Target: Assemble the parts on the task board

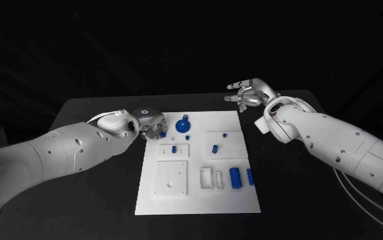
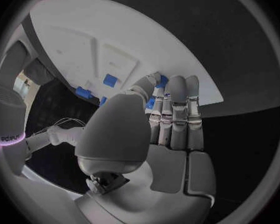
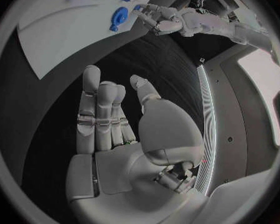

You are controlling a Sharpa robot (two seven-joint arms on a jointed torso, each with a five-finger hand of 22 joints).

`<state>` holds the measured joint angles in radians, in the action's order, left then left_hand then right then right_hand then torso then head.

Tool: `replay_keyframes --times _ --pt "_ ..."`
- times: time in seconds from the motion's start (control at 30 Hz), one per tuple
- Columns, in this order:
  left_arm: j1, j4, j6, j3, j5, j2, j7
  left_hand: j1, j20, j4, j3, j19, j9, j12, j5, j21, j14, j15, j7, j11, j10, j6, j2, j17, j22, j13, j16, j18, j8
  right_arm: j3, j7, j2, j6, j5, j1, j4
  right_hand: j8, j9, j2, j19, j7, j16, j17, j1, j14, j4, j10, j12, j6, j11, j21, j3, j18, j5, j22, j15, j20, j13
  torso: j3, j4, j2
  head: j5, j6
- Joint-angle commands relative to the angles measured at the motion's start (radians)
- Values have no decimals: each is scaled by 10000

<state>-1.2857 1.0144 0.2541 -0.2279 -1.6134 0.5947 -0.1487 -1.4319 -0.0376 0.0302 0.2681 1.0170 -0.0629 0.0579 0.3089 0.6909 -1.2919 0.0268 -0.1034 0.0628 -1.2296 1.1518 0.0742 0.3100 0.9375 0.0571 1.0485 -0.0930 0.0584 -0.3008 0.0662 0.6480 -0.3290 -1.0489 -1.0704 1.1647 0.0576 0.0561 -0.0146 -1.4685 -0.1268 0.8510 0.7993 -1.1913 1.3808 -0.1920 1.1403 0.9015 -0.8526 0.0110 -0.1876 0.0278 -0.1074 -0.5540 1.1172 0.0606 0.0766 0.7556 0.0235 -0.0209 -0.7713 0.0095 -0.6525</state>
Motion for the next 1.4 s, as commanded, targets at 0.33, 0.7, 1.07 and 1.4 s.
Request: replay_keyframes --times 0.33,0.7,1.07,1.4 --pt "60 561 178 387 329 315 -34 56 -63 14 102 72 -16 -4 17 74 -107 6 6 -15 -93 70 43 41 3 10 -54 -93 47 -6 -195 18 159 -96 32 359 11 31 54 -310 36 -40 16 155 38 53 38 71 -373 -82 -53 86 -39 -32 2 52 63 23 6 18 17 65 94" --pt "-173 1251 175 770 577 637 94 43 -73 24 112 81 -14 -3 18 82 -127 11 8 -19 -100 71 63 61 -8 10 -76 -89 43 -5 -842 13 447 98 42 784 35 61 107 -351 100 30 74 279 167 109 131 175 -1177 -133 -225 199 -33 32 70 101 112 114 -4 19 12 146 197" --pt "-392 2182 91 1018 706 923 313 6 -80 45 120 80 -15 -3 9 101 -134 15 7 -20 -112 81 95 86 -10 10 -100 -90 45 17 -2631 -78 1381 1088 42 1320 47 102 -55 -366 223 294 565 537 414 366 375 366 -1803 -231 -1132 1165 8 327 489 191 214 450 -8 14 20 261 367" --pt "-782 3036 -42 1061 719 1142 554 -4 -81 30 110 73 -15 -3 -37 114 -141 17 9 -23 -126 94 103 105 -11 10 -108 -88 46 251 -4836 -398 2236 3250 34 1636 48 104 -215 -386 269 1026 1665 748 591 895 766 870 -1923 -248 -2013 1512 140 591 858 203 249 1203 -25 19 94 338 426"
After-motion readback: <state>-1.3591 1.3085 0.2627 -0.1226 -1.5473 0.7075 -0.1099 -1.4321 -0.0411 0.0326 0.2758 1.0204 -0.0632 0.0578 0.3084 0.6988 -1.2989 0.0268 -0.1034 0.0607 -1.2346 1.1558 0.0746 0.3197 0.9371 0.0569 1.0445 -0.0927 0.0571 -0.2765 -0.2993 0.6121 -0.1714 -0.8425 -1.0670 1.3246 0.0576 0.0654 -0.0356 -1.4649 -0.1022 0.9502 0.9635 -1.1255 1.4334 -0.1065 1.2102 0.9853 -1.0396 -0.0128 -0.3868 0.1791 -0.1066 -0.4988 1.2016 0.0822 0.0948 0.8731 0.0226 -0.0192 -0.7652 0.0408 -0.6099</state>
